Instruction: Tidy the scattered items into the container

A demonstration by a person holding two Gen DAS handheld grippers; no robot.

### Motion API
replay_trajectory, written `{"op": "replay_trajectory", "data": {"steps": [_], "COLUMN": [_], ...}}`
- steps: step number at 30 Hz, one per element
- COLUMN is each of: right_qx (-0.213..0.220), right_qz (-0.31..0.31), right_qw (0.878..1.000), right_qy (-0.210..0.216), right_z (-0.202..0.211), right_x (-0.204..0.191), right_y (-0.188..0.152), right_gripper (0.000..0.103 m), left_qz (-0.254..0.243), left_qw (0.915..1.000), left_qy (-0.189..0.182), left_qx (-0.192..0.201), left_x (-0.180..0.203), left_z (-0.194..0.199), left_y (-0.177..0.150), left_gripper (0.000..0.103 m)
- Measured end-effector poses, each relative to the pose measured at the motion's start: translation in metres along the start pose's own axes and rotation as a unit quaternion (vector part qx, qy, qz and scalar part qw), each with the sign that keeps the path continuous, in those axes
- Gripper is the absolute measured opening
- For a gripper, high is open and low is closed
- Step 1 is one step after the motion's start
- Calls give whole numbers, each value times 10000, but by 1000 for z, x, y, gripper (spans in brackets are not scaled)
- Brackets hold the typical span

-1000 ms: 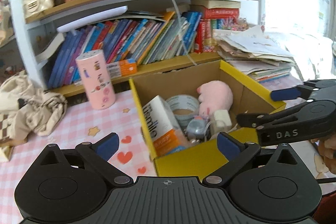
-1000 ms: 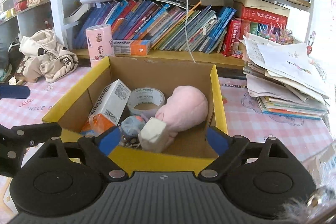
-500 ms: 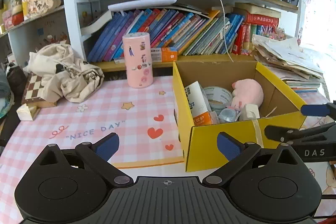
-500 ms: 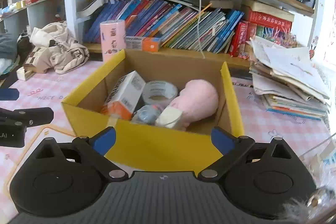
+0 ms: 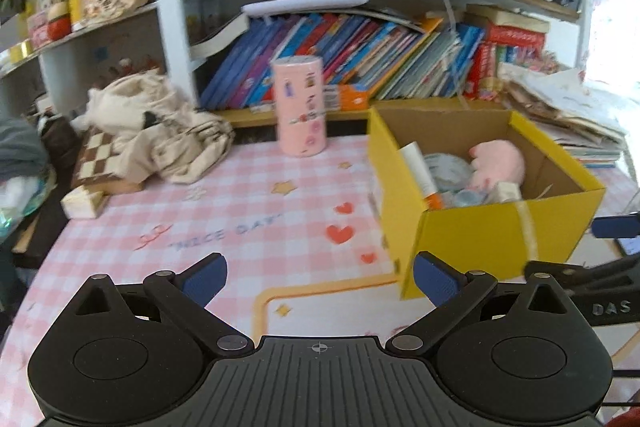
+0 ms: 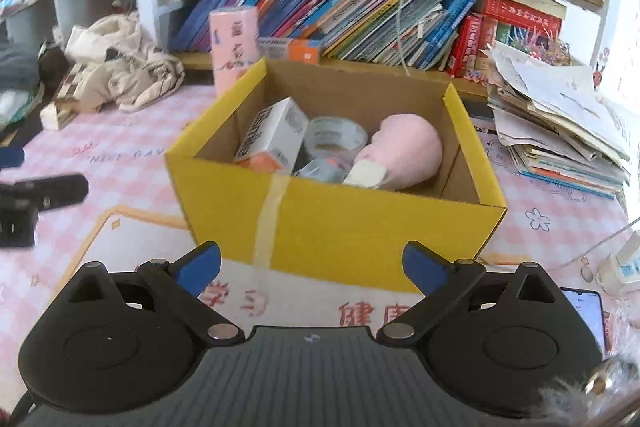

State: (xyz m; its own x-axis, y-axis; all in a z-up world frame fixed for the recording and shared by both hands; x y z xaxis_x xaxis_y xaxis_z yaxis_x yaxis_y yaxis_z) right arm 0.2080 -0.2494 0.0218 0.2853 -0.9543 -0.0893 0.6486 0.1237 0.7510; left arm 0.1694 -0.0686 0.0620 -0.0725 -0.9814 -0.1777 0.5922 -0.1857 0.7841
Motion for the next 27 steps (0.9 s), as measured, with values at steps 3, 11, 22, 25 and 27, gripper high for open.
{"op": "replay_trajectory", "data": {"steps": [3, 11, 22, 25, 27], "right_qx": [-52, -223, -551, -543, -537], "right_qz": [95, 165, 250, 195, 112], "right_qw": [9999, 9994, 9981, 9982, 9982], "right_qy": [-86, -209, -128, -186, -247], "right_z": [5, 18, 31, 37, 40], "right_x": [-6, -15, -40, -44, -45], "right_y": [-6, -22, -58, -65, -69], "right_gripper": [100, 100, 100, 100, 100], "left_qz": [1, 52, 307, 306, 280], "left_qw": [9999, 9996, 9981, 9980, 9980], "left_qy": [22, -118, 29, 90, 112], "left_qx": [-161, -269, -536, -547, -564], "left_x": [-7, -9, -27, -31, -33], "left_z": [2, 11, 38, 44, 47], "left_y": [-9, -26, -63, -70, -74], "left_gripper": [101, 101, 101, 101, 101]}}
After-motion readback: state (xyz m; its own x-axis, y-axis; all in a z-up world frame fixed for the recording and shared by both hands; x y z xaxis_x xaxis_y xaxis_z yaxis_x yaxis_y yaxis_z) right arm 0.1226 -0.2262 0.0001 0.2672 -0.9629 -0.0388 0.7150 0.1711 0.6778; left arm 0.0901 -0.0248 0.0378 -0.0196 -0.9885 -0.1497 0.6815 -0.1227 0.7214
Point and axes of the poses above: each gripper's, at about its wrist camera, not at the fingertips, and z roughly against the way its jaws point, x to its right, y to its top, the point moved 5 cm from there along -z, roughly the way its jaws point, and after that the axes turned 9 degrees about -z, right-handed, at the moved point
